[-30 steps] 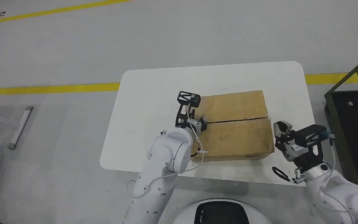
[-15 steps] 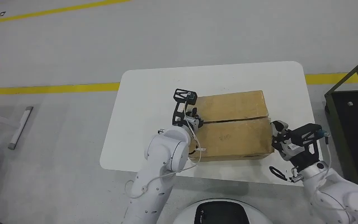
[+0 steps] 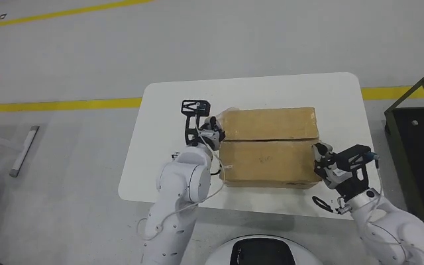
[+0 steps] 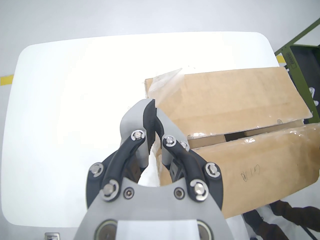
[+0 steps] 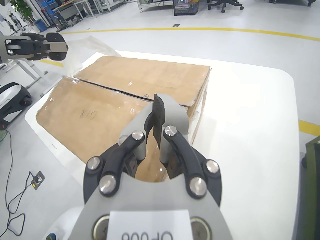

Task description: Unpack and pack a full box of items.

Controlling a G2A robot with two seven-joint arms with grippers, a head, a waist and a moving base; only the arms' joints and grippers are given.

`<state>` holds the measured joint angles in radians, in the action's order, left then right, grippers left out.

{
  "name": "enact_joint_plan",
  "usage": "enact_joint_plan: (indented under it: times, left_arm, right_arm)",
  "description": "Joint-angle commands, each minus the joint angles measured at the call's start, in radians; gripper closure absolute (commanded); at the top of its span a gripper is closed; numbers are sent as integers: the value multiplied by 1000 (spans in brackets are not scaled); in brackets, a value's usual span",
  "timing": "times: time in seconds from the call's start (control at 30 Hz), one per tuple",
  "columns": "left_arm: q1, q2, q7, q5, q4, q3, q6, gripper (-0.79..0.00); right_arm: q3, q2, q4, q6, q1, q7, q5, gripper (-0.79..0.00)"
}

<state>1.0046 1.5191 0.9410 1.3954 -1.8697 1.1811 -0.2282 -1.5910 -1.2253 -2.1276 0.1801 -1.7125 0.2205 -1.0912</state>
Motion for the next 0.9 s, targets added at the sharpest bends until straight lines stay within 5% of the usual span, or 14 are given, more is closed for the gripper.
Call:
enact_joint_plan:
  times: [0.0,0.4,0.43,0.47,0.5,0.87]
  left_arm:
    - [13,2,-15,-9,-7,22,-58,0]
    - [49,14,46,-19,12,79,-327,0]
    - [48,14,51,-18,13,78,-324,-249]
    - [48,14,53,-16,14,79,-324,-650]
    - [50,14,59,-13,19,78,-321,-785]
    - [52,18,25,-42,-2,84,-308,-785]
  right_arm:
    - [9,0,8,0,7,2,0,0]
    - [37,0,9,-4,16,8,-14,0]
    - [36,0,8,-4,15,8,-15,0]
    - [36,0,7,-4,14,7,-16,0]
    - [35,0,5,-4,12,5,-15,0]
    - [22,1,-4,-3,-3,-5,-5,0]
